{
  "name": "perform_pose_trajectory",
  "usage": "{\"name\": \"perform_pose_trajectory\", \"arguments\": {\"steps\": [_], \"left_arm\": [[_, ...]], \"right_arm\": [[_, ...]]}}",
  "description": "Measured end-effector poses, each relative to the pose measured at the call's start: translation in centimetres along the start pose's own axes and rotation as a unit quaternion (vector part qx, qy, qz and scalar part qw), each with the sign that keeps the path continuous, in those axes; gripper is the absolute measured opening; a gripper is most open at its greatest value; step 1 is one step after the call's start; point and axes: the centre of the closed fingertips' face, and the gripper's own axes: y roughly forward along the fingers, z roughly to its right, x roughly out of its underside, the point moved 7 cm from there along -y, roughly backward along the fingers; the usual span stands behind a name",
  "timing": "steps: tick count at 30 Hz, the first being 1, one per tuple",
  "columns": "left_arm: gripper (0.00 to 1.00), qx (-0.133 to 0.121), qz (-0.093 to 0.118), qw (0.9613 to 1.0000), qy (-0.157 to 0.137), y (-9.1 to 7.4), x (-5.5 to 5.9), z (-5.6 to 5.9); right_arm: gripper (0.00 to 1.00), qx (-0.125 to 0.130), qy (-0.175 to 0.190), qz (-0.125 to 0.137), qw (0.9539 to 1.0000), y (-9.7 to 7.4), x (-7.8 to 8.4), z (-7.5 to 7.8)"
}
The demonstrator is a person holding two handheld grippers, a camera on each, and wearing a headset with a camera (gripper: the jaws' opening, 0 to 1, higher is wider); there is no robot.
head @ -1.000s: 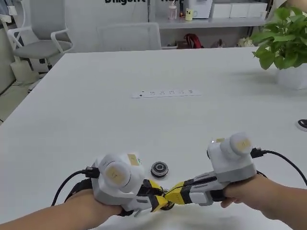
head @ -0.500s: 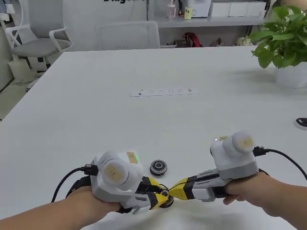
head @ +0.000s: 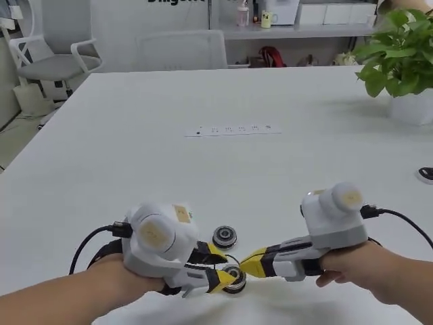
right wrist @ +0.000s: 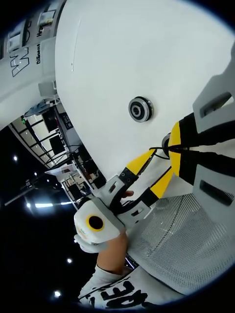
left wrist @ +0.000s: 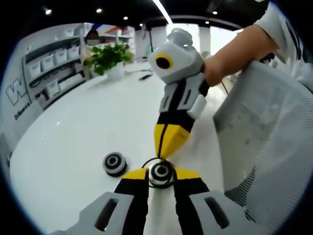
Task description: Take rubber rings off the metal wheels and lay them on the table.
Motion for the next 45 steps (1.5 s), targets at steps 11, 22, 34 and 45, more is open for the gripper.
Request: {"name": "perform_pose_trajectory", "arguments": {"steps": [11, 22, 34, 45], "left_arm": [[0.33, -0.001, 0.02, 0.9998, -0.006, -2.4, -0.1, 0.1], [0.49, -0.025, 0.041, 0.9987, -0.018, -4.7, 0.1, -0.7], [0.55, -0.052, 0.042, 0.9973, -0.031, -6.8, 1.6, -1.3], [0.57, -0.07, 0.042, 0.9954, -0.049, -8.0, 2.8, -1.6]], "right_arm": [[0.0, -0.01, -0.001, 0.002, 0.9999, 0.0, -0.6, -0.6], [0.0, -0.021, -0.01, -0.002, 0.9997, 0.3, -1.4, -1.2], [0.0, -0.028, -0.02, -0.005, 0.9994, 1.5, -2.2, -1.9], [0.0, -0.03, -0.028, -0.014, 0.9991, 3.1, -2.5, -2.1]]}}
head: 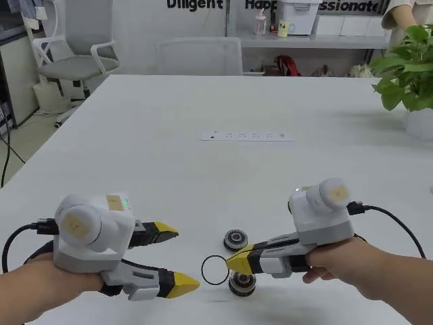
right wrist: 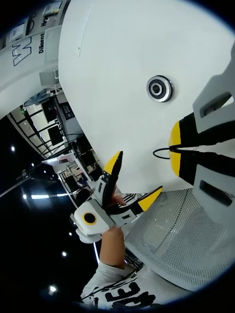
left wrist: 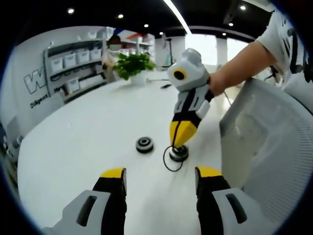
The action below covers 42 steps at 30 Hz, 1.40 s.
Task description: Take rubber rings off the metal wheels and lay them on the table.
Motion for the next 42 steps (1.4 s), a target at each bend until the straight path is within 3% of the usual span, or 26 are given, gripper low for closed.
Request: {"name": "perform_pose_trajectory", "arguments": {"steps": [21, 29, 42], "left_arm": [[0.6, -0.013, -0.01, 0.9998, -0.014, -0.8, 1.5, -0.5], [0.59, -0.009, -0.013, 0.9997, -0.017, -0.7, 1.6, -0.4], [0.59, 0.0, -0.019, 0.9997, -0.014, -0.5, 1.4, -0.3]], "right_arm": [[0.0, 0.019, -0.017, -0.028, 0.9993, 3.0, 0.9, -0.1], [0.03, 0.031, -0.042, -0.03, 0.9982, 3.1, 1.1, 0.0], [0.13, 0.033, -0.042, -0.021, 0.9983, 2.3, 0.8, 0.2]]}}
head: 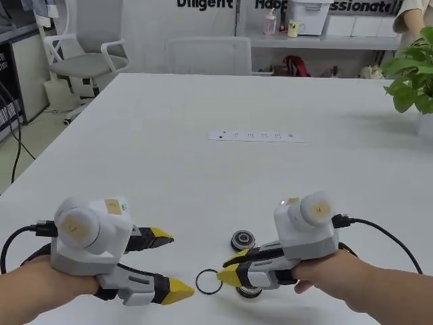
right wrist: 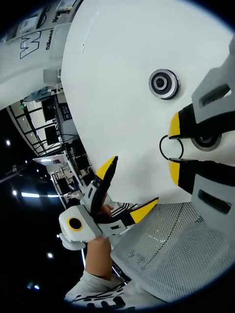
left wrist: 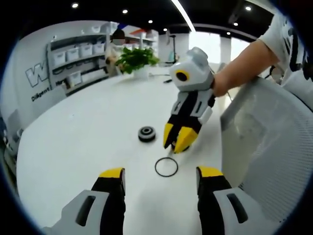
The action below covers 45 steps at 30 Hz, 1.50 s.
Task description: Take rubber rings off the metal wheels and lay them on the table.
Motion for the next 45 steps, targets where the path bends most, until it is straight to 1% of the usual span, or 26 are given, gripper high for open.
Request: {"name": "perform_pose_trajectory", "arguments": {"steps": [4, 11, 20, 24, 28, 36, 45], "left_arm": [[0.59, 0.006, -0.002, 1.0, 0.003, 0.2, -0.2, 0.1], [0.59, 0.016, -0.004, 0.9998, 0.009, 0.9, -0.8, 0.4], [0.58, 0.024, -0.002, 0.9996, 0.014, 1.8, -1.5, 0.3], [0.57, 0.027, 0.002, 0.9995, 0.016, 2.2, -2.0, 0.3], [0.56, 0.031, 0.003, 0.9994, 0.017, 2.7, -2.3, 0.3], [0.55, 0.041, 0.002, 0.999, 0.017, 3.9, -2.7, 0.7], [0.52, 0.056, -0.003, 0.9981, 0.024, 5.2, -3.1, 1.3]], "right_arm": [[0.15, 0.0, -0.001, 0.005, 1.0, -0.5, -0.1, 0.1], [0.17, 0.001, 0.003, 0.017, 0.9998, -1.7, -0.4, 0.4], [0.19, 0.005, 0.008, 0.025, 0.9996, -3.4, -0.1, 0.9], [0.19, 0.007, 0.009, 0.025, 0.9996, -4.1, 0.1, 1.2], [0.19, 0.012, 0.014, 0.027, 0.9995, -4.9, 0.6, 1.6], [0.2, 0.016, 0.016, 0.023, 0.9995, -5.6, 1.6, 1.8], [0.23, 0.013, -0.006, 0.015, 0.9998, -5.7, 2.4, 1.9]]}}
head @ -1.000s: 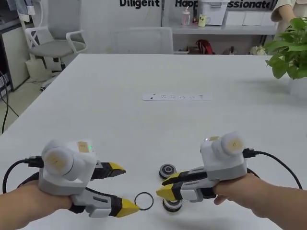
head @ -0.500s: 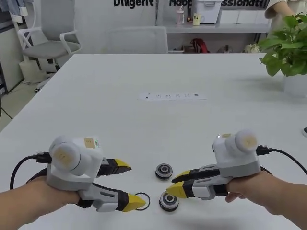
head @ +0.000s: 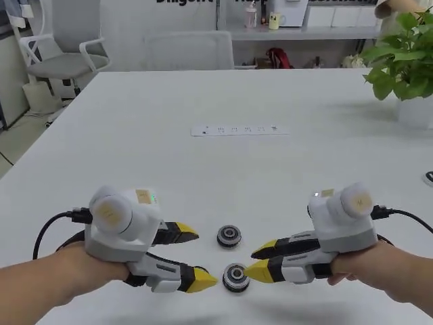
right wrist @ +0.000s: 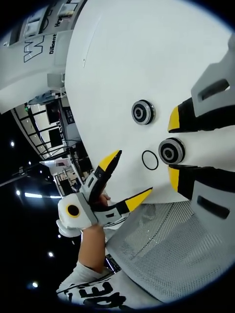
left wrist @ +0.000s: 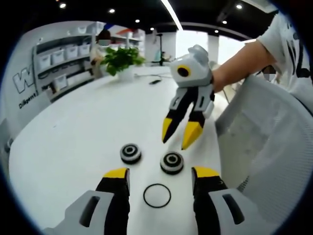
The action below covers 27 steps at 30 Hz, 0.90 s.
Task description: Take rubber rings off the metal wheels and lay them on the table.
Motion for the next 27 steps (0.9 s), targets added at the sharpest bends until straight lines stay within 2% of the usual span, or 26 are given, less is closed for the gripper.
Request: {"name": "perform_pose_trajectory", "arguments": {"steps": [8, 13, 27], "left_arm": [[0.48, 0.016, -0.008, 0.9998, 0.003, 1.3, 0.0, 0.4], [0.45, 0.023, -0.011, 0.9997, 0.0, 2.0, 0.1, 0.7], [0.37, 0.039, -0.022, 0.999, 0.001, 3.3, 0.4, 1.4]], "right_arm": [[0.23, -0.003, -0.027, -0.012, 0.9995, 0.2, 0.7, -0.2], [0.23, -0.004, -0.052, -0.034, 0.998, 0.5, 1.5, -0.3], [0.22, -0.004, -0.068, -0.043, 0.9967, 1.2, 1.7, -0.4]]}}
